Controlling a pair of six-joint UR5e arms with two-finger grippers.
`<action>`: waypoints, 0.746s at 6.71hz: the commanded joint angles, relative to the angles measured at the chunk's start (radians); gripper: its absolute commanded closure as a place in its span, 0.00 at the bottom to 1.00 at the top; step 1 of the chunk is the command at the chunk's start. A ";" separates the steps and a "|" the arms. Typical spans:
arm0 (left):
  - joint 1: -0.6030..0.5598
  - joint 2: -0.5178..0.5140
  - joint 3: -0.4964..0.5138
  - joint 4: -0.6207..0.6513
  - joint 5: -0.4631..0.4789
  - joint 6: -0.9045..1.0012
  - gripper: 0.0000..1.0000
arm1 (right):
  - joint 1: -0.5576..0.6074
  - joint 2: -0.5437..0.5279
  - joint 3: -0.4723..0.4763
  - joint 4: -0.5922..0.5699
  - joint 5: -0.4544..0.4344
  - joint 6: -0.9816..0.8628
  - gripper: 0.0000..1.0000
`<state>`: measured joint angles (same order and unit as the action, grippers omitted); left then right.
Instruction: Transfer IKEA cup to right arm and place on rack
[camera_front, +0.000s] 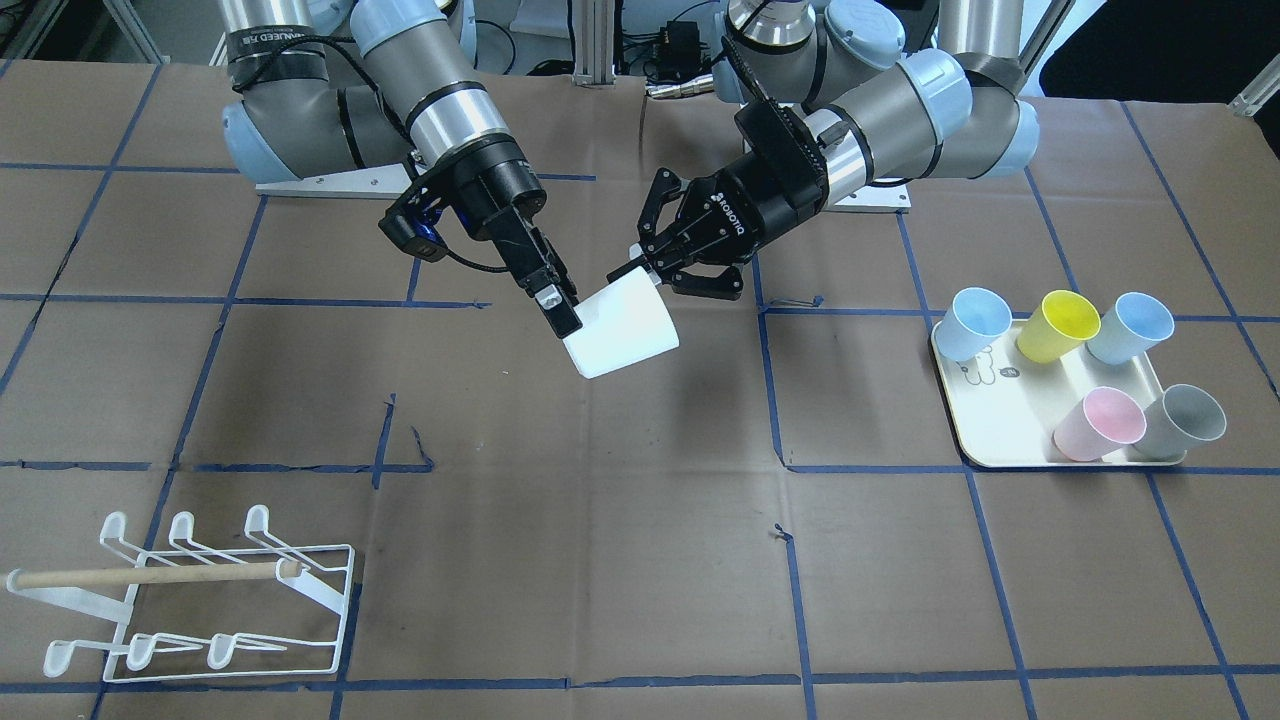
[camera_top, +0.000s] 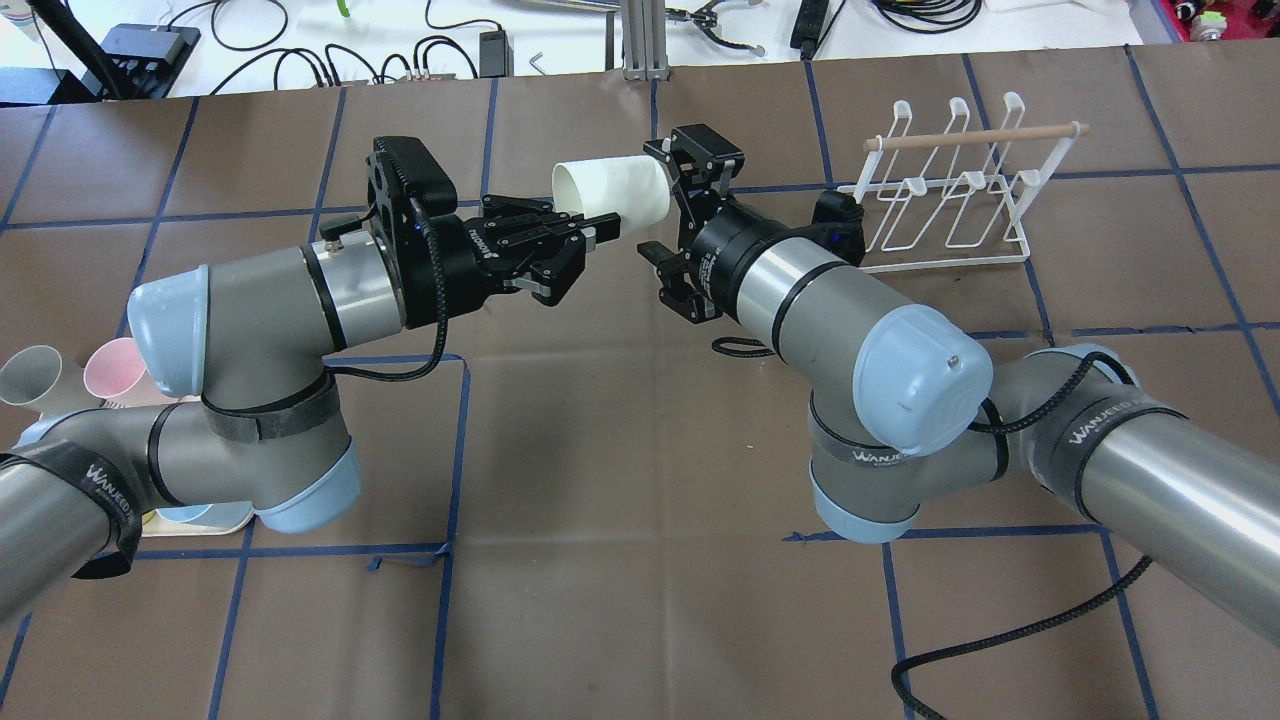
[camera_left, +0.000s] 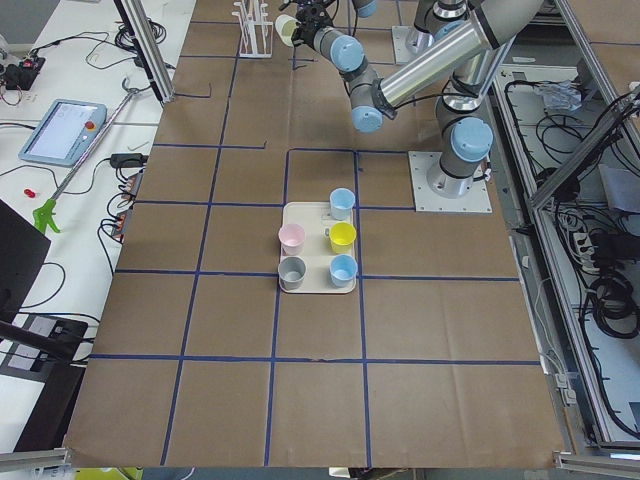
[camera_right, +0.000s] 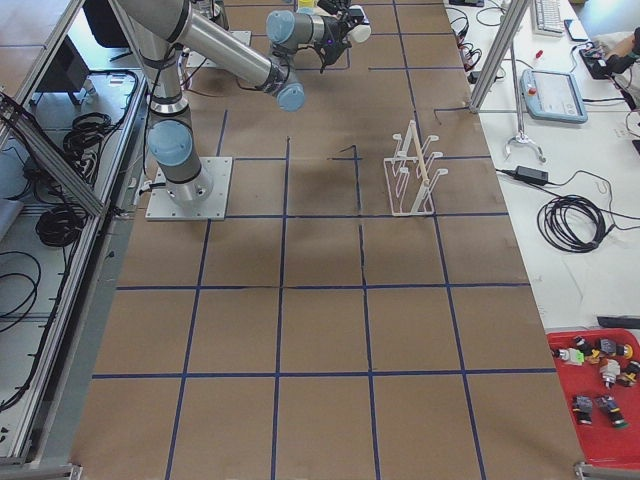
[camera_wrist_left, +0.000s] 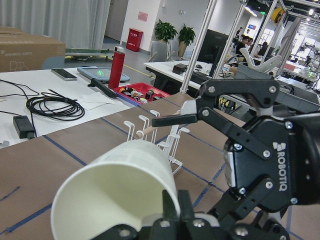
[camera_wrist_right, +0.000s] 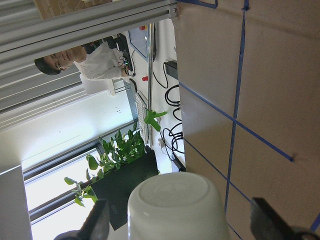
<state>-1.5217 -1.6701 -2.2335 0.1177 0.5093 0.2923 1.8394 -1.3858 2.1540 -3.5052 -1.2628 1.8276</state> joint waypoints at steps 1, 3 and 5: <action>0.000 0.001 0.000 0.000 0.000 -0.002 0.95 | 0.024 0.039 -0.048 0.002 0.000 -0.008 0.01; 0.000 0.001 0.000 0.000 0.000 -0.004 0.95 | 0.027 0.047 -0.051 0.002 0.003 -0.011 0.01; 0.000 0.001 0.000 0.000 0.000 -0.004 0.95 | 0.027 0.048 -0.051 0.002 0.016 -0.018 0.20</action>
<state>-1.5217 -1.6690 -2.2335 0.1181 0.5093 0.2884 1.8665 -1.3385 2.1037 -3.5036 -1.2553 1.8143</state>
